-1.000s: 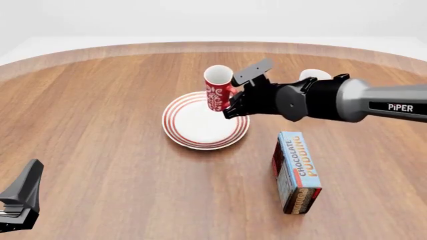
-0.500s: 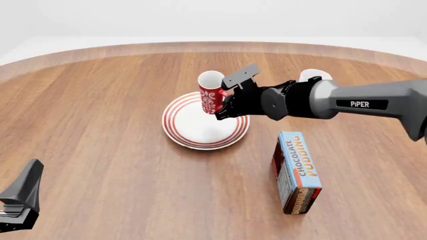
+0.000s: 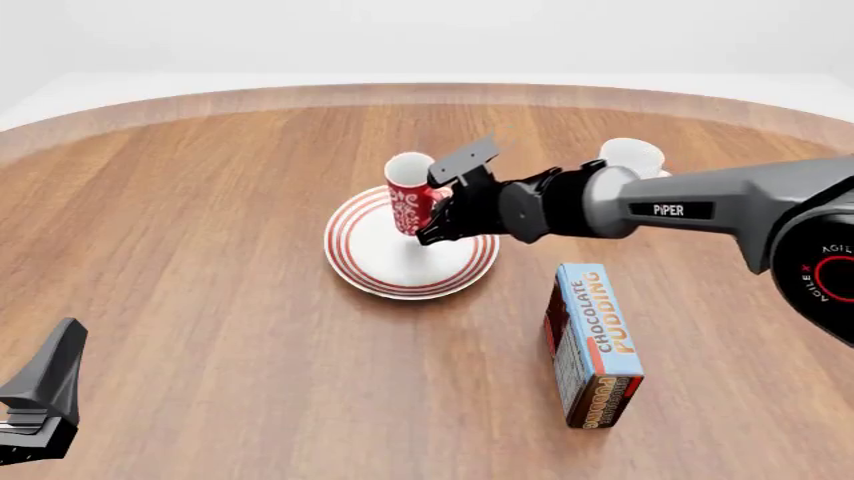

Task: Pick up the red mug and put it on the plate

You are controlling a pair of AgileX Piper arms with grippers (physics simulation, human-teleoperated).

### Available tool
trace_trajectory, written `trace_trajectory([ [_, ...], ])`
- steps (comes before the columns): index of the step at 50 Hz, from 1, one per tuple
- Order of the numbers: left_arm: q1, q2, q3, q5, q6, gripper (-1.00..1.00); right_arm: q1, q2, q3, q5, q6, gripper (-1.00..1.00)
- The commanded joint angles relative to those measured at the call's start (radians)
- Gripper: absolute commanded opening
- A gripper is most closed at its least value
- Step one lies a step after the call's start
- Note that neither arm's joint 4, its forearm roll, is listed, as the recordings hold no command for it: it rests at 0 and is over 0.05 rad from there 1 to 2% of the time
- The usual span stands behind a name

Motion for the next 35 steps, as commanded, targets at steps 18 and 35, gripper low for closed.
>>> trace_trajectory([
  [18, 0.000, 0.000, 0.000, 0.000, 0.000, 1.00, 0.006, 0.040, -0.012, -0.005, 0.005, -1.00],
  [35, 0.000, 0.000, 0.000, 0.000, 0.000, 1.00, 0.003, 0.040, 0.006, -0.018, -0.021, 1.00],
])
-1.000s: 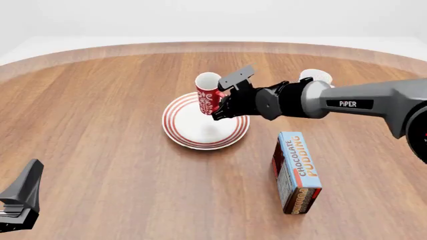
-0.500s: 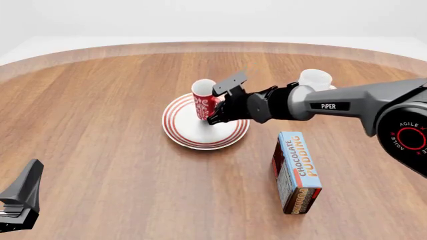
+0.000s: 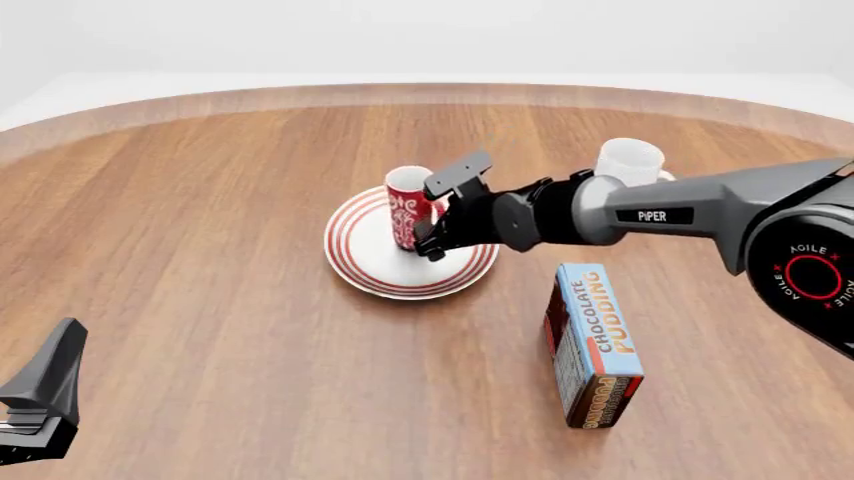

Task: Pick up the red mug and put it on the plate

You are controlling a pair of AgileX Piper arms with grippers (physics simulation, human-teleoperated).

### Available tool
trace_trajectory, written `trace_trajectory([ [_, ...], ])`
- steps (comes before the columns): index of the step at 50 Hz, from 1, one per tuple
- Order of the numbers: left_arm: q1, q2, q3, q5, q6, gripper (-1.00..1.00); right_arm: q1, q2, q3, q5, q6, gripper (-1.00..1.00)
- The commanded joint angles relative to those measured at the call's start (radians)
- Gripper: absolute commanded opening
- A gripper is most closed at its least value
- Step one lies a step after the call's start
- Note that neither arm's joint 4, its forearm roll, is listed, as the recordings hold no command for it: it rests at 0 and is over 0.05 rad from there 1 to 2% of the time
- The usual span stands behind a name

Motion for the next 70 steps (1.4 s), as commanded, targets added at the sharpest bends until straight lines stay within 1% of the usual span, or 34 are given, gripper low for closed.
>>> trace_trajectory([
  [1, 0.000, 0.000, 0.000, 0.000, 0.000, 1.00, -0.003, -0.003, 0.011, -0.011, -0.015, 1.00],
  [14, 0.000, 0.000, 0.000, 0.000, 0.000, 1.00, -0.020, -0.007, 0.015, -0.012, -0.012, 1.00],
  [27, 0.000, 0.000, 0.000, 0.000, 0.000, 1.00, -0.019, -0.054, 0.060, -0.017, 0.001, 1.00],
  [50, 0.000, 0.000, 0.000, 0.000, 0.000, 1.00, -0.014, -0.312, 0.258, -0.050, 0.028, 1.00],
  [59, 0.000, 0.000, 0.000, 0.000, 0.000, 1.00, 0.000, -0.386, 0.298, -0.045, 0.033, 1.00],
  [65, 0.000, 0.000, 0.000, 0.000, 0.000, 1.00, 0.029, -0.444, 0.315, -0.021, 0.047, 1.00],
  [70, 0.000, 0.000, 0.000, 0.000, 0.000, 1.00, 0.031, -0.466, 0.333, -0.028, 0.040, 1.00],
])
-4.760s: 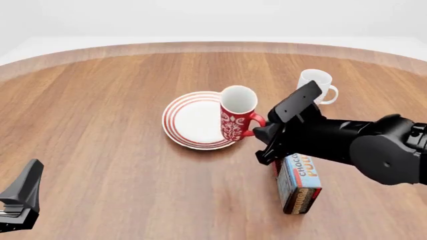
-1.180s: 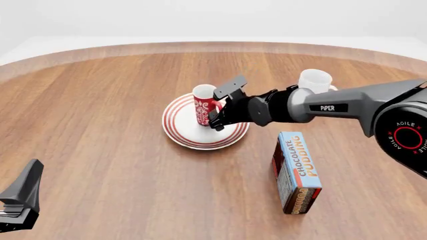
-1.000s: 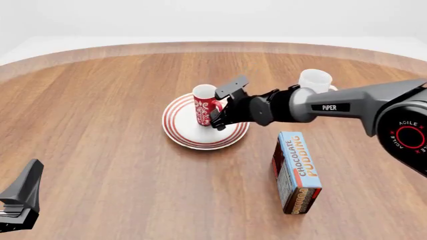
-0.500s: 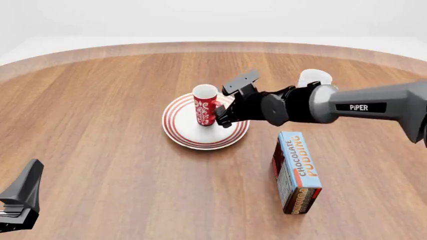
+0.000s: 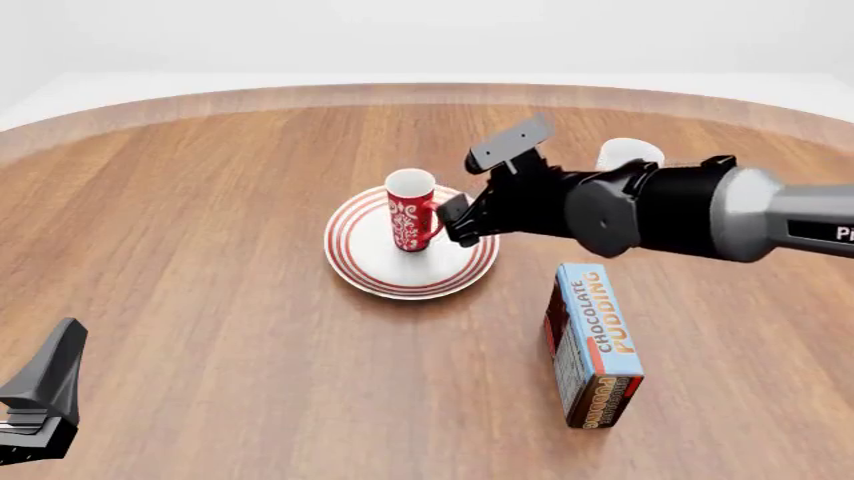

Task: Pick up the red mug and put it on the plate

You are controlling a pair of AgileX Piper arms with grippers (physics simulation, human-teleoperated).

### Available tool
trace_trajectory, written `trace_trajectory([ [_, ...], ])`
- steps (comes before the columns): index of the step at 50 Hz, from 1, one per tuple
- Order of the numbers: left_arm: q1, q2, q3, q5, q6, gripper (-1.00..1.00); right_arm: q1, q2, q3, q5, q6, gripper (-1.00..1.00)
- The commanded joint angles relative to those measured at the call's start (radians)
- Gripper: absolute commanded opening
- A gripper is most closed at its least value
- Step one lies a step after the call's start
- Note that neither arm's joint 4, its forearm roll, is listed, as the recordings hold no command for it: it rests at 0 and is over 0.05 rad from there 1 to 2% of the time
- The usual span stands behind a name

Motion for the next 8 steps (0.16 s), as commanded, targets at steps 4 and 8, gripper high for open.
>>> trace_trajectory([
  [4, 0.000, 0.000, 0.000, 0.000, 0.000, 1.00, 0.022, -0.117, 0.048, 0.019, 0.003, 1.00],
  [8, 0.000, 0.000, 0.000, 0.000, 0.000, 1.00, 0.023, -0.156, 0.071, 0.023, 0.002, 1.00],
])
